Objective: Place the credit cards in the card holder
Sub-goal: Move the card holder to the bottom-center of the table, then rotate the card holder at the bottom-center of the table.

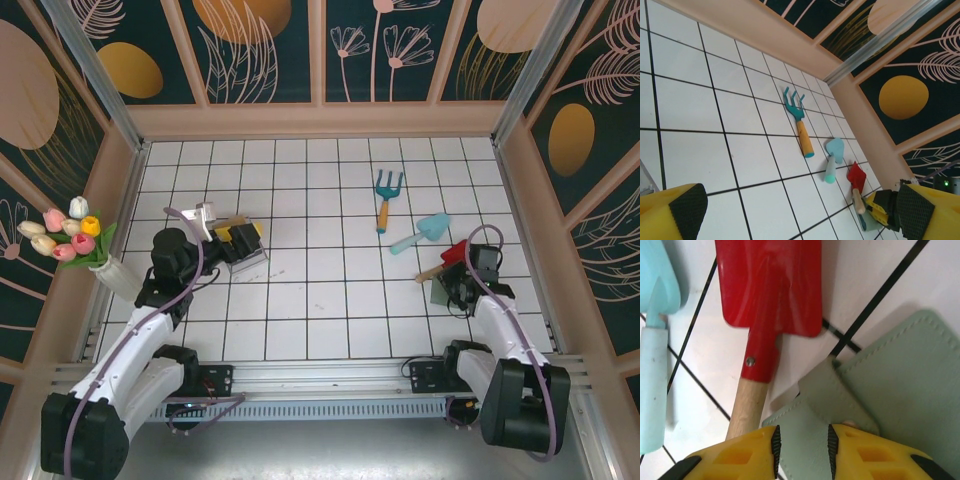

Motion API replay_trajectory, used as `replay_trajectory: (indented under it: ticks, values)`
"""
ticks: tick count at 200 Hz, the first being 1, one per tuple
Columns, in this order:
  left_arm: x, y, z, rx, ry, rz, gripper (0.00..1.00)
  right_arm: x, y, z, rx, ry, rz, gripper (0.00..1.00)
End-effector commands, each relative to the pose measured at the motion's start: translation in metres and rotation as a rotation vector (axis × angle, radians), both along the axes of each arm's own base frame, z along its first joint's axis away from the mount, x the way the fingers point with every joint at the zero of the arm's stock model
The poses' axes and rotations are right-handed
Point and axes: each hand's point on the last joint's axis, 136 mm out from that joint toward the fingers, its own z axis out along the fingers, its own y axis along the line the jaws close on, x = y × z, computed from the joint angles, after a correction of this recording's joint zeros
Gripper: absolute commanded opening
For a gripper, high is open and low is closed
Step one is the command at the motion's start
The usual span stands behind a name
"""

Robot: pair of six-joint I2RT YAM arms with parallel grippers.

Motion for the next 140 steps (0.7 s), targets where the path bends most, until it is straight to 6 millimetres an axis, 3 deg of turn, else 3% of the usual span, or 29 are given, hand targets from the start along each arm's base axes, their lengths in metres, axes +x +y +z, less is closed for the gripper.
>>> replay_trajectory:
  ticks: [1, 52, 93, 104, 122, 140]
  values:
    - [-0.007, -0.004, -0.002, 0.008, 0.013, -0.036, 0.99, -0.026, 0.029, -0.011, 0.097, 0.062, -0.007, 0.34]
    - [-0.005, -0.011, -0.006, 0.008, 0.038, -0.075, 0.99, -0.047, 0.109, -0.036, 0.282, 0.097, 0.087, 0.33]
    - [-0.006, -0.019, -0.012, 0.017, 0.063, -0.114, 0.99, -0.035, 0.177, 0.002, 0.283, 0.048, 0.298, 0.33]
    - [-0.006, -0.021, -0.013, 0.018, 0.066, -0.12, 0.99, -0.027, 0.198, 0.021, 0.285, 0.013, 0.398, 0.33]
    - [-0.009, -0.024, -0.016, 0.03, 0.078, -0.134, 0.99, -0.011, 0.179, 0.038, 0.066, 0.014, 0.424, 0.39]
    - [-0.012, -0.025, -0.021, 0.039, 0.091, -0.142, 0.99, -0.001, 0.137, 0.042, -0.145, 0.041, 0.384, 0.42]
